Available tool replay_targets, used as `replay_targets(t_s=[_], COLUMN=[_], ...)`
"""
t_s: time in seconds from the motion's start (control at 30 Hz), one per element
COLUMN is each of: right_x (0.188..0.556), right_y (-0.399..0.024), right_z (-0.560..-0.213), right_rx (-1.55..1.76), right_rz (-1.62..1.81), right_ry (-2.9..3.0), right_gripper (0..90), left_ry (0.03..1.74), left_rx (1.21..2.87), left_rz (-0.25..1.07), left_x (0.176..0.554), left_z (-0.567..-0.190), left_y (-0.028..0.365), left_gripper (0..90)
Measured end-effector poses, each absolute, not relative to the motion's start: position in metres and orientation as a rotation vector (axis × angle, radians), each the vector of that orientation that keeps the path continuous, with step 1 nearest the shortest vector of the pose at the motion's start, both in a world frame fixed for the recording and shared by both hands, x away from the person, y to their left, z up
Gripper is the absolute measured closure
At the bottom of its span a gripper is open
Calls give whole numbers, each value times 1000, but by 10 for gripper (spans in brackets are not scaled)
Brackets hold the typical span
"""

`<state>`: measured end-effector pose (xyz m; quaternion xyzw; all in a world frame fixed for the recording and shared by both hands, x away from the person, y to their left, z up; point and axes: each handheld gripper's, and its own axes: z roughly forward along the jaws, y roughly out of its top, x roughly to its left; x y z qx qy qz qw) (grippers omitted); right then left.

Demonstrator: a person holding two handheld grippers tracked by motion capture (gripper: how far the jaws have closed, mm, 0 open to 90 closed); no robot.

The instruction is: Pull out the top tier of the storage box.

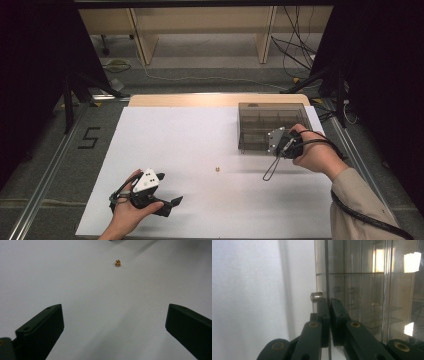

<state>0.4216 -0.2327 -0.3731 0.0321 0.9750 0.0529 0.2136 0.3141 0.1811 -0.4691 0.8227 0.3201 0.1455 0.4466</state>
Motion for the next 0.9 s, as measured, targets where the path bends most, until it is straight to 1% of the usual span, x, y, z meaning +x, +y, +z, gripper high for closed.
replay_targets(t_s=[0.9], right_x=[415], right_y=[-233], right_z=[-374], right_rx=[81], right_rz=[142], right_ry=[2711], right_gripper=[872], left_ry=[796], left_rx=[2035], left_rz=[359], left_x=[314], left_z=[-469], left_y=[181], left_gripper=[17])
